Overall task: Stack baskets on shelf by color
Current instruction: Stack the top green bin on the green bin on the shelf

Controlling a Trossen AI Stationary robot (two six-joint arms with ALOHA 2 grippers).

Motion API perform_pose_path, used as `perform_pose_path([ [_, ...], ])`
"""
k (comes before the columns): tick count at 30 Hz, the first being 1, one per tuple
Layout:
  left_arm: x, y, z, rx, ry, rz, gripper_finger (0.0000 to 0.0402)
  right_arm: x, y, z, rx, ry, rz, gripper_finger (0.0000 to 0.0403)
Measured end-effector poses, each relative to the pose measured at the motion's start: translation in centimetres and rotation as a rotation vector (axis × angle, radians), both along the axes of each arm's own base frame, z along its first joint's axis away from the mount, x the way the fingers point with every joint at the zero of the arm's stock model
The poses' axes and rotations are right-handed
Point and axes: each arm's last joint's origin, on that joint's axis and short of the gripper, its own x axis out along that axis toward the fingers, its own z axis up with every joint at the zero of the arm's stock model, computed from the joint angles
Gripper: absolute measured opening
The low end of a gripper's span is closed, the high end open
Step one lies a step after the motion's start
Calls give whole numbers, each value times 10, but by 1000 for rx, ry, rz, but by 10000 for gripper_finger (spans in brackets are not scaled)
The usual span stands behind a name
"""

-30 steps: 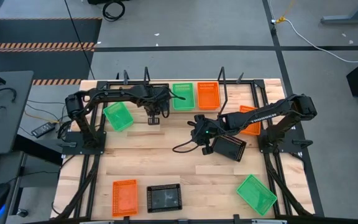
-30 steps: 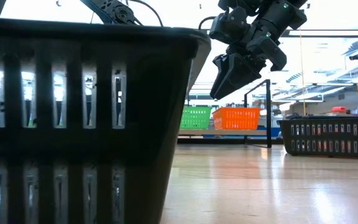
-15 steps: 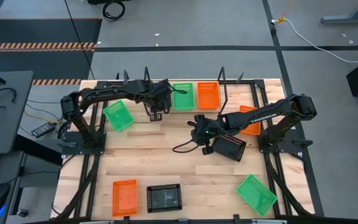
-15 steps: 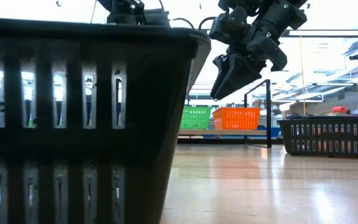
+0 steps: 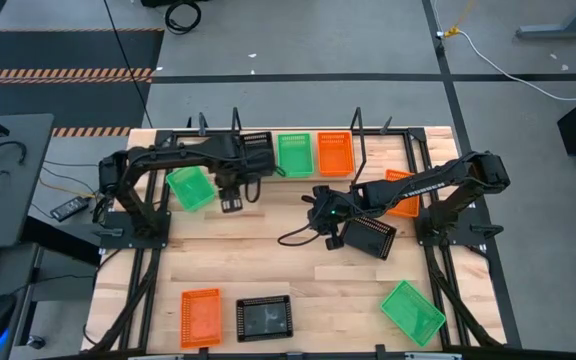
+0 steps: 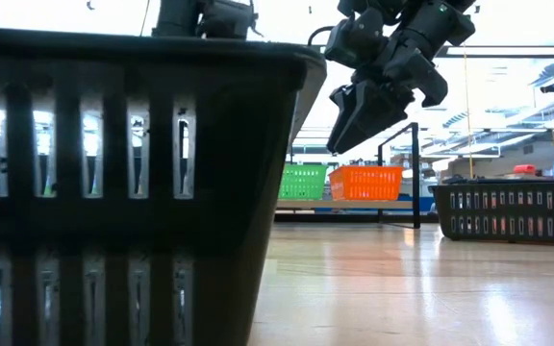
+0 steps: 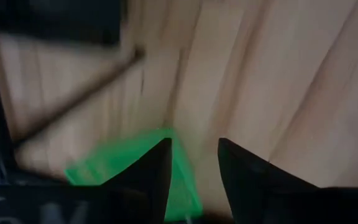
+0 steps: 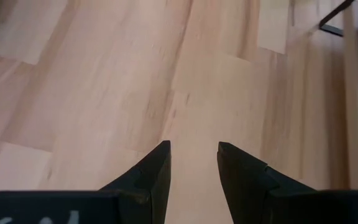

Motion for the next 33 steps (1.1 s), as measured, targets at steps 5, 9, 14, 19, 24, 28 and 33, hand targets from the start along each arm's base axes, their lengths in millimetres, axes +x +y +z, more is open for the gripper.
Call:
perform_pose_path([
  [5, -27, -13, 8, 13, -29, 60, 142, -1, 0, -1, 23, 17, -5, 137],
  [9, -49, -22, 18, 58, -138, 153, 141, -1, 0, -1, 23, 19, -4, 137],
  [14, -72, -26, 22, 93, -281, 236, 135, -1, 0, -1, 20, 10, 0, 137],
  [19, -86, -24, -5, 125, -266, 368, 136, 1, 1, 1, 21, -16, 1, 137],
  [24, -95, -20, -37, 126, -189, 430, 151, 2, 1, 2, 22, -31, 2, 137],
  [28, -102, -14, -52, 100, -153, 474, 163, 2, 1, 2, 23, -31, 0, 137],
  [33, -105, -7, -61, 26, -162, 525, 167, 2, 1, 2, 24, -31, -1, 137],
])
